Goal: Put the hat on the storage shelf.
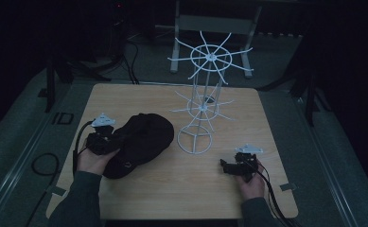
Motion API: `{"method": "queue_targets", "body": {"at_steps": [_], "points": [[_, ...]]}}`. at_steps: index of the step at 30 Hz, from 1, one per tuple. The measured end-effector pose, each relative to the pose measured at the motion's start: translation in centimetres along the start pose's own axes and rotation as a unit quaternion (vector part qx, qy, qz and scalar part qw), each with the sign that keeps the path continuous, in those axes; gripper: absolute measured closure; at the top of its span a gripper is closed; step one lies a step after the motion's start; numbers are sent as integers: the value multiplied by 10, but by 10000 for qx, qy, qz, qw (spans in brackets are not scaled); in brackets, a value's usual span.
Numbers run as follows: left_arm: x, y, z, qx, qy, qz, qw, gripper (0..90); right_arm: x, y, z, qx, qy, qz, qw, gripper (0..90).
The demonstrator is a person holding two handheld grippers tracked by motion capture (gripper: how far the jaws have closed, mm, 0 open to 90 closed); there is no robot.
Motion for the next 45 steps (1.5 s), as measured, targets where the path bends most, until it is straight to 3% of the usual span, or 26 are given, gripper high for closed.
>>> {"method": "queue_targets", "body": {"at_steps": [17,21,32,45], "points": [[16,22,-10,-160,75,438,9989,844,0,0,0,-2,9,4,10000,123],[20,27,-10,-302,40,548,9980,845,0,0,0,-1,10,-2,10000,123],[34,41,-11,-434,-121,871,9952,844,0,0,0,1,0,-6,10000,123],[40,52,-21,-507,-89,1086,9928,844,0,0,0,-1,7,-2,10000,124]]}}
Point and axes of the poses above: each handheld gripper's, and its own axes: y roughly backward along the jaws, x roughly out of its top, z roughly to its right, the point moved 5 cm from there along -y, roughly forward along the jaws, and after that the axes turned 7 degrees about x, right-handed, at the moved point
